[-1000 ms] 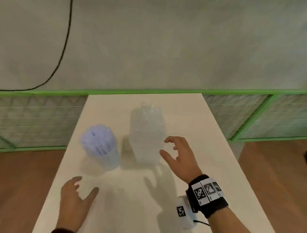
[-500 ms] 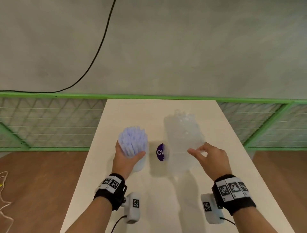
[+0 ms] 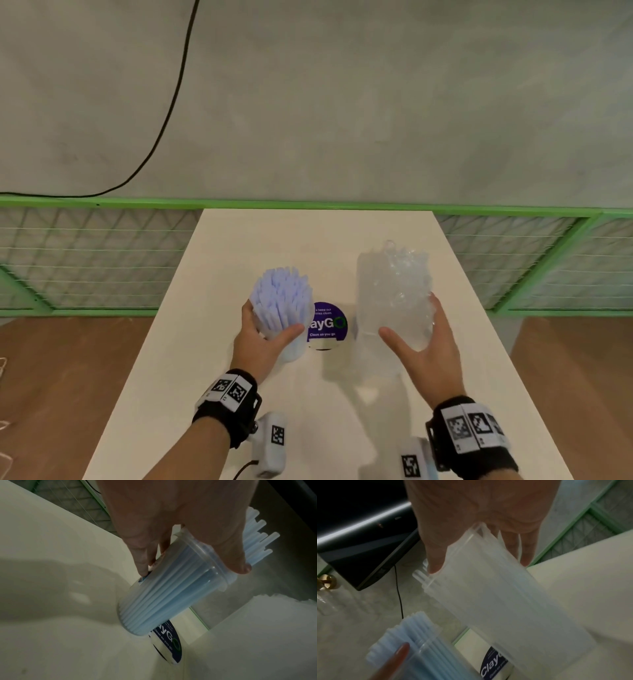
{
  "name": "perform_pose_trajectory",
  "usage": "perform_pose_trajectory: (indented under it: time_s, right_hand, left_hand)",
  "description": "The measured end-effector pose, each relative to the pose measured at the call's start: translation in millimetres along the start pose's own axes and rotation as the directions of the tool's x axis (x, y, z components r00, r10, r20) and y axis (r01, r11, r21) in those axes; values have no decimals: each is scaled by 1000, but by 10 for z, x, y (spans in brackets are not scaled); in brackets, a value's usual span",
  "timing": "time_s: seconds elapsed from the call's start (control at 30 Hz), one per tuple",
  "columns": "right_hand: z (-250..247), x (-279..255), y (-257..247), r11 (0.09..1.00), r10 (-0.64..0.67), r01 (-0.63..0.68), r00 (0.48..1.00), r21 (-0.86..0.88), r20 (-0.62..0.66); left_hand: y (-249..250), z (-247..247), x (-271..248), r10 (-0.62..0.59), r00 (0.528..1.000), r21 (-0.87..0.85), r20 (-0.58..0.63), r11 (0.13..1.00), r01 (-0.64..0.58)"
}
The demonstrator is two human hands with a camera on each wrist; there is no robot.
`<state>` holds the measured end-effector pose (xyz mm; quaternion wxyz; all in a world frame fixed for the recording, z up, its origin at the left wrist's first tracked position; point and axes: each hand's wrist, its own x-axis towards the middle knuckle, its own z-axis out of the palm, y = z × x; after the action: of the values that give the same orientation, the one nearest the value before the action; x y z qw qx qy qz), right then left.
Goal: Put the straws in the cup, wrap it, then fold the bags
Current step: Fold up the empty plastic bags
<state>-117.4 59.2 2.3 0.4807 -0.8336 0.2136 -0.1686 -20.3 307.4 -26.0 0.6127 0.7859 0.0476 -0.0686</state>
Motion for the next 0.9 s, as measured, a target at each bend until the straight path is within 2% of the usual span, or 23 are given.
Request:
perform_pose_trajectory:
  time_s: [0.17,0.27,0.43,0.7,0.9]
  right_hand:
    - [220,304,-58,998,25,-24,1000,55,-14]
    - [369,695,-112,998,27,-27,1000,54,-2]
    - [667,1477,-264,997,6,-9,999,78,41]
    - [1199,2730,-442,995,-18,14,999,102,43]
    - [1419,3322,-469,998,-15,12,999,57,46]
  left_hand:
    - [63,80,248,0,1000,12,-14,1000,0]
    - [175,178,574,-6,1000,24,-27,1000,7]
    - [356,378,1357,8,1000,52,-22,999,-7]
    - [626,640,2763,29,999,62,-36,998,-26]
    - [721,729,3349,45,998,57,-39,998,-42]
